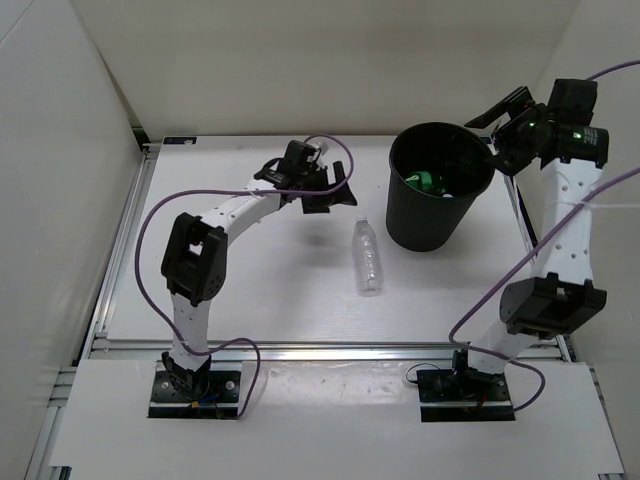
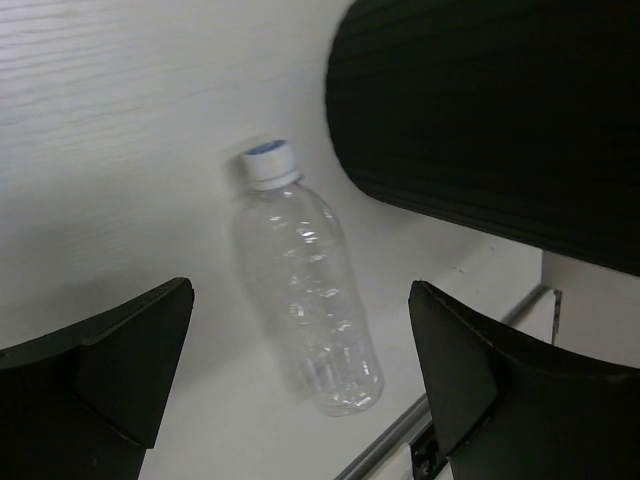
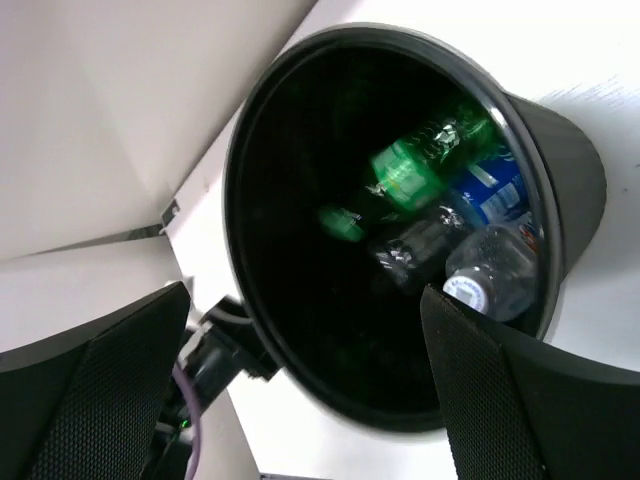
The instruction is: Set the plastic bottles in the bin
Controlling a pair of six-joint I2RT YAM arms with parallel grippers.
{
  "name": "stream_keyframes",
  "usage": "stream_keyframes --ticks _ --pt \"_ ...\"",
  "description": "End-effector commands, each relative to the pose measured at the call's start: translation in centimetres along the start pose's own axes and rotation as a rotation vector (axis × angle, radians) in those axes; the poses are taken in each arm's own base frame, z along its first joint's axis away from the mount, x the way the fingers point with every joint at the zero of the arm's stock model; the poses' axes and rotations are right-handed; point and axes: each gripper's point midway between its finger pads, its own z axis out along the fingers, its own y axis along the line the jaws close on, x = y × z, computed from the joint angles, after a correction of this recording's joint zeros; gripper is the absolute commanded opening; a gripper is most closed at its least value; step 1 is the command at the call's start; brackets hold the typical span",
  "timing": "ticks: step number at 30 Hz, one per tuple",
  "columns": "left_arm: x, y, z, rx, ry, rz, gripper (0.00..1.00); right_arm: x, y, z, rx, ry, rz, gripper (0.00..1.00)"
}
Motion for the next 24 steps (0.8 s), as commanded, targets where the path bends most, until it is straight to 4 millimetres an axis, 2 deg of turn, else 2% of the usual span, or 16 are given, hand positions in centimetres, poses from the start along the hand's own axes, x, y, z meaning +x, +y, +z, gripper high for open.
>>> stream_keyframes --ticks 1,2,4,7,11,13,15,18,19,20,22,23,24 --pt "1.3 -5.4 -0.1 0.157 0.046 0.073 1.0 -0.7 3.5 -8.7 -0.144 -0.158 -0.075 1.0" --pt "1.8 -5.9 0.0 0.169 0.059 0.08 1.0 -1.1 2.9 -9.0 -0.132 -0.174 -0.073 1.0" --pt "3.8 -5.7 0.8 0.169 0.104 0.081 1.0 -0.8 3.1 -9.7 -0.15 -0.171 -0.075 1.0" --pt "5.7 -4.4 1.4 0.155 0.157 0.061 1.0 -0.6 2.5 -10.1 -0.139 -0.174 -0.065 1.0" --pt "6.8 -3.4 2.5 0.153 0.193 0.048 1.0 0.0 1.7 -9.6 -0.128 -0.147 -0.051 1.0" --pt "8.0 -3.4 3.3 0.17 0.235 0.035 1.0 0.5 1.5 -9.6 -0.123 -0.123 -0.042 1.0" --pt "8.5 -3.9 3.9 0.186 0.252 0.042 1.0 0.4 1.5 -10.3 -0.124 -0.139 -0.051 1.0" --pt "9.8 -3.3 5.0 0.177 0.289 0.034 1.0 0.3 1.1 -10.8 -0.11 -0.154 -0.063 1.0" --pt "9.5 -3.5 4.9 0.182 0.283 0.037 1.0 0.3 1.1 -10.8 -0.11 -0.154 -0.063 1.0" --pt "10.3 -2.9 5.6 0.178 0.309 0.026 1.0 0.4 0.9 -10.8 -0.104 -0.146 -0.059 1.0" --pt "10.4 -3.1 6.1 0.201 0.323 0.034 1.0 0.6 0.7 -10.7 -0.097 -0.139 -0.064 1.0" --pt "11.7 -3.2 6.8 0.231 0.375 0.034 1.0 0.5 0.9 -11.0 -0.102 -0.146 -0.067 1.0" --pt "11.6 -3.7 7.0 0.259 0.384 0.037 1.0 0.7 0.8 -11.0 -0.095 -0.137 -0.062 1.0"
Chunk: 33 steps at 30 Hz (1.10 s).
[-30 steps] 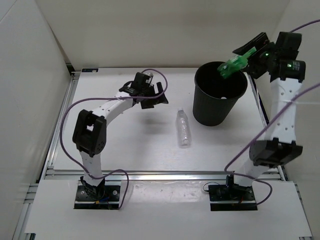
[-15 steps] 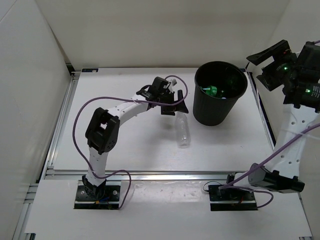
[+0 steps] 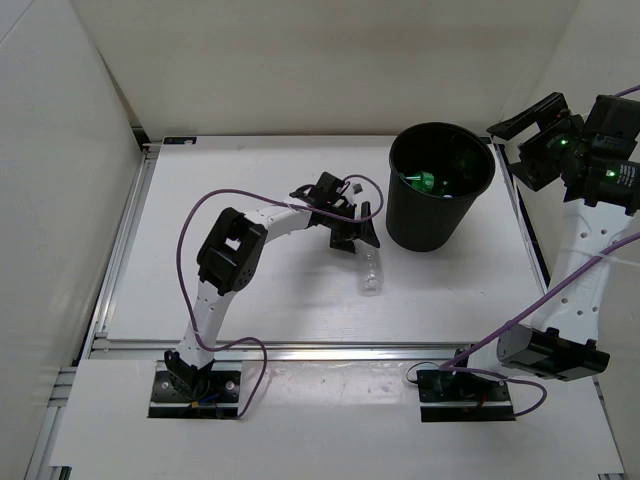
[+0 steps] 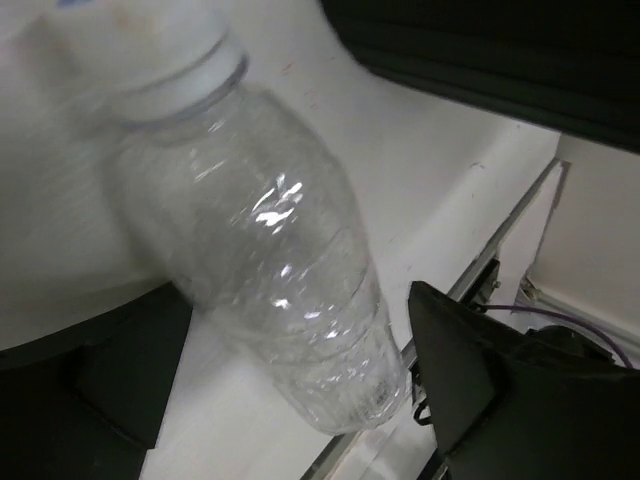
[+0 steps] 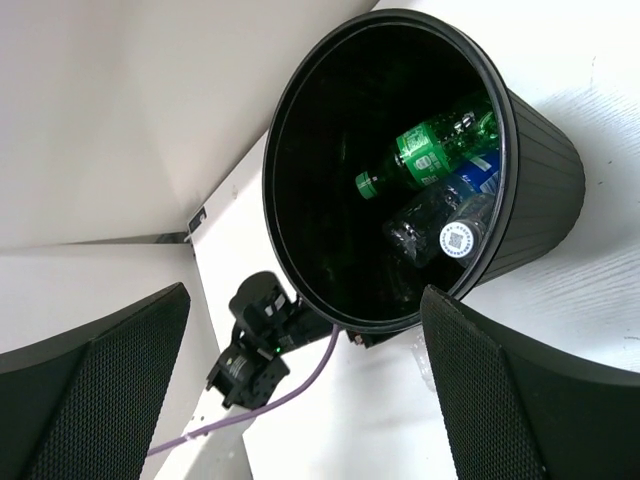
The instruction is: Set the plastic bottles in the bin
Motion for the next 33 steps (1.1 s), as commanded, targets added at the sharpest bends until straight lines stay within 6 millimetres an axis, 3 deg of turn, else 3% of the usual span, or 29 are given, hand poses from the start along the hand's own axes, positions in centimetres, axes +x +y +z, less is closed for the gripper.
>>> stream_keyframes --ticks 1,2,3,5,8,9,11,12,15,16,18,19,20,21,22,23,25,26,27,28,30,32,33 --pt "0.0 -2.6 0.6 0.116 0.049 0.059 0.93 0.1 0.5 -1.3 -0.017 -0.01 -0.034 1.0" --pt "0.2 -2.8 0.6 0.126 0.056 0.059 0.83 0.1 0.5 -1.3 -0.017 -0.01 -0.034 1.0" --pt "0.2 -2.7 0.5 0.118 0.052 0.058 0.65 0.0 0.4 -1.3 -0.009 -0.017 -0.034 1.0" --pt "-0.7 -3.1 -0.9 0.098 0.004 0.068 0.51 0.4 -0.2 -1.0 0.006 0.0 -0.024 1.0" --pt "-3.2 -2.3 -4.3 0.058 -0.095 -0.003 0.49 0.6 -0.9 -0.8 0.03 -0.001 -0.018 1.0" --pt "-4.7 -3.9 -6.7 0.061 -0.168 0.014 0.47 1.1 -1.5 -0.7 0.041 0.012 -0.011 1.0" --pt "-6.1 -5.0 -9.5 0.039 -0.238 0.037 0.42 1.5 -1.9 -0.4 0.047 0.018 -0.007 1.0" --pt "-7.7 -6.0 -12.1 0.012 -0.323 0.061 0.4 1.7 -2.1 -0.5 0.05 0.021 0.004 1.0" --pt "-11.8 -10.4 -18.3 0.005 -0.526 0.165 0.4 2.2 -2.8 0.1 0.06 0.032 0.019 1.0" --pt "-14.0 -13.7 -21.4 0.035 -0.626 0.24 0.4 2.3 -3.1 0.3 0.067 0.04 0.023 1.0" --pt "-16.3 -17.5 -25.4 0.057 -0.751 0.358 0.41 2.5 -3.1 0.5 0.061 0.047 0.034 1.0" --pt "-17.7 -18.2 -25.3 0.064 -0.773 0.387 0.41 2.6 -2.9 0.5 0.055 0.053 0.034 1.0" --pt "-19.3 -22.8 -29.6 0.134 -0.892 0.472 0.41 2.6 -2.9 0.5 0.055 0.052 0.045 1.0" --pt "-20.1 -24.3 -30.4 0.17 -0.926 0.503 0.43 2.2 -3.0 0.5 0.053 0.04 0.046 1.0" --pt "-21.6 -23.7 -27.9 0.19 -0.9 0.501 0.46 2.3 -2.8 0.4 0.047 0.046 0.046 1.0" --pt "-22.1 -27.1 -30.8 0.292 -0.987 0.544 0.48 2.1 -3.0 0.4 0.051 0.039 0.05 1.0" --pt "-22.6 -27.0 -29.0 0.346 -0.975 0.565 0.48 1.7 -2.5 0.0 0.038 0.025 0.042 1.0" --pt "-22.3 -26.8 -27.5 0.345 -0.959 0.559 0.48 1.4 -2.3 0.2 0.037 0.023 0.041 1.0" --pt "-21.9 -27.9 -27.7 0.37 -0.969 0.578 0.48 1.2 -2.2 0.3 0.034 0.02 0.039 1.0" --pt "-21.4 -28.4 -25.2 0.385 -0.936 0.581 0.47 0.8 -1.6 -0.2 0.02 0.005 0.021 1.0" --pt "-20.0 -31.0 -23.5 0.429 -0.932 0.601 0.48 0.6 -1.5 0.0 0.019 0.004 0.02 1.0" --pt "-19.0 -30.9 -20.9 0.428 -0.883 0.592 0.52 0.6 -1.5 0.0 0.019 0.004 0.02 1.0" --pt "-18.4 -31.4 -20.5 0.44 -0.866 0.616 0.55 0.4 -1.2 -0.2 0.013 -0.002 0.016 1.0"
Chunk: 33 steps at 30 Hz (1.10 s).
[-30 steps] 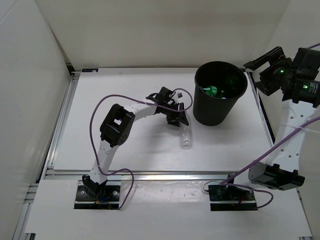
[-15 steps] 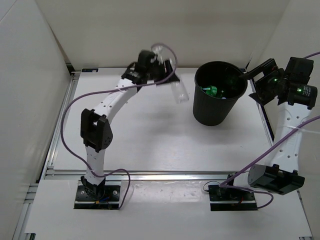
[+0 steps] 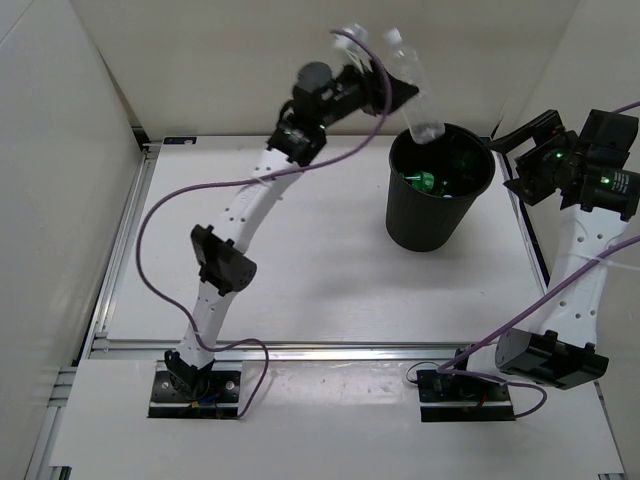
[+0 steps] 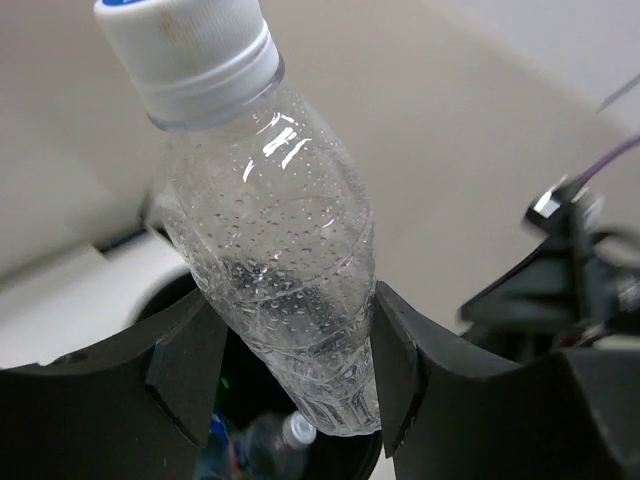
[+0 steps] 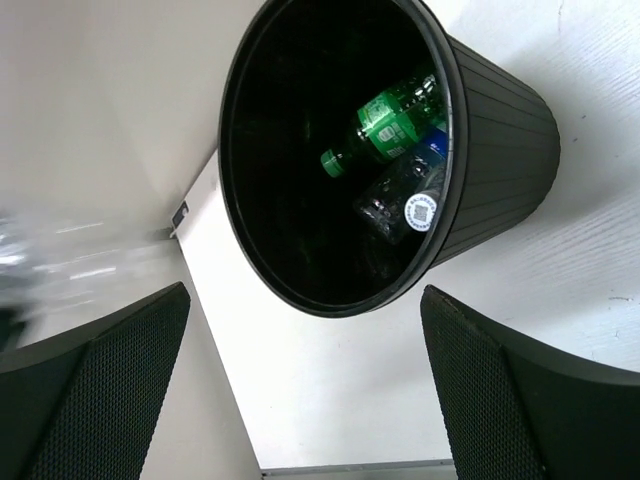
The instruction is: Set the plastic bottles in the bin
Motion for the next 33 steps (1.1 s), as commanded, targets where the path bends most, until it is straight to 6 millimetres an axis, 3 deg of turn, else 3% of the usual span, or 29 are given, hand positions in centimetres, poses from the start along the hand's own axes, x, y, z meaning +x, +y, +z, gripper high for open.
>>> stream_keyframes --ticks 1,2,4,6,7,9,10,11,12,14,16,17,18,20,21,23,24,25,28,32,33 --pt "7.1 -1.6 1.5 0.056 0.141 -0.044 0.61 -1.3 1.7 -0.9 -0.06 -0.047 -0.045 1.0" --pt "8.3 -1.2 1.2 0.047 0.174 -0.057 0.68 -1.3 1.7 -0.9 -0.06 -0.047 -0.045 1.0" --pt "7.3 -0.9 0.5 0.042 0.175 -0.026 1.0 -1.4 1.6 -0.9 -0.051 -0.056 -0.045 1.0" --pt "5.4 -0.6 -1.0 0.004 0.173 -0.004 1.0 -1.6 1.5 -1.2 -0.042 -0.077 -0.047 1.0" --pt "3.9 0.5 -1.9 -0.031 0.153 0.035 1.0 -1.6 1.2 -1.1 -0.027 -0.079 -0.044 1.0" --pt "0.9 1.5 -5.3 -0.142 0.118 0.082 1.0 -1.8 0.6 -1.1 0.003 -0.094 -0.038 1.0" --pt "-0.7 3.1 -7.1 -0.207 0.096 0.099 1.0 -2.0 0.1 -1.1 0.023 -0.1 -0.039 1.0" --pt "-4.6 1.8 -9.8 -0.261 0.018 0.134 1.0 -1.9 0.0 -1.2 0.028 -0.094 -0.035 1.0" --pt "-2.3 4.4 -11.7 -0.348 0.068 0.11 1.0 -2.1 -0.3 -1.2 0.034 -0.101 -0.03 1.0" --pt "-3.5 7.3 -15.8 -0.516 0.036 0.159 1.0 -1.8 -0.8 -1.1 0.049 -0.098 -0.025 1.0" --pt "-2.0 8.9 -21.2 -0.682 0.052 0.197 1.0 -1.3 -1.4 -1.0 0.063 -0.083 -0.017 1.0" --pt "-3.9 8.9 -25.1 -0.822 -0.023 0.236 1.0 -1.1 -1.6 -0.9 0.068 -0.077 -0.014 1.0" --pt "-0.7 11.3 -28.2 -0.947 0.024 0.237 1.0 -0.8 -1.9 -0.9 0.074 -0.071 -0.001 1.0" --pt "0.2 12.6 -33.5 -1.129 0.014 0.264 1.0 -0.6 -2.4 -0.9 0.089 -0.075 0.001 1.0" --pt "0.7 13.2 -38.1 -1.29 -0.033 0.288 1.0 -0.4 -2.7 -0.7 0.095 -0.067 0.005 1.0" --pt "1.5 13.9 -42.8 -1.45 -0.051 0.326 1.0 -0.4 -3.0 -0.7 0.11 -0.069 0.008 1.0" --pt "0.9 13.9 -46.1 -1.574 -0.107 0.354 1.0 -0.3 -3.4 -0.7 0.132 -0.071 0.013 1.0" --pt "2.8 14.9 -48.5 -1.659 -0.066 0.38 1.0 -0.3 -3.7 -0.8 0.145 -0.072 0.016 1.0" --pt "4.4 15.9 -54.9 -1.924 -0.091 0.437 1.0 -0.2 -4.2 0.0 0.167 -0.048 0.027 1.0" --pt "6.4 17.6 -59.7 -2.141 -0.12 0.444 1.0 -0.5 -4.5 1.5 0.184 -0.012 0.05 1.0" --pt "6.6 17.9 -60.7 -2.183 -0.132 0.436 1.0 -0.8 -3.9 1.0 0.172 -0.025 0.044 1.0"
